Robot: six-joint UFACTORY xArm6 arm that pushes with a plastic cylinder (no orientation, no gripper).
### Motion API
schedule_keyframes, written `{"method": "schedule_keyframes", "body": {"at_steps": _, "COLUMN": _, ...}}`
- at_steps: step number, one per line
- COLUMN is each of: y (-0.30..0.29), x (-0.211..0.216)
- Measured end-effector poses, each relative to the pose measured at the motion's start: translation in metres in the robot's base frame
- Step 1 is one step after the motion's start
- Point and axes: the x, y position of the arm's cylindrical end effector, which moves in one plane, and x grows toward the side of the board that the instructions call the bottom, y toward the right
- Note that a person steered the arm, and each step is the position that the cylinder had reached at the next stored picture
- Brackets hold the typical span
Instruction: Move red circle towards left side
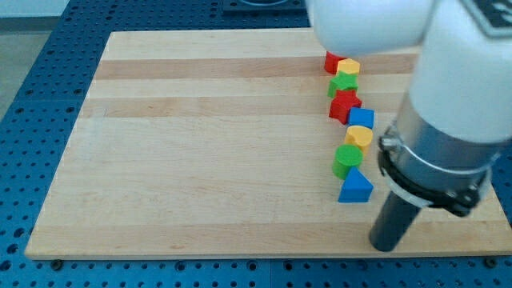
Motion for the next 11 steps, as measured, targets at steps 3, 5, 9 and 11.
{"method": "schedule_keyframes", "body": {"at_steps": 3, "y": 0.168, "x": -0.131}}
{"method": "schedule_keyframes", "body": {"at_steps": 5, "y": 0.143, "x": -0.270}}
{"method": "schedule_keyframes", "body": {"at_steps": 9, "y": -0.030, "x": -0.330}}
{"method": "schedule_keyframes", "body": {"at_steps": 11, "y": -0.185, "x": -0.332}}
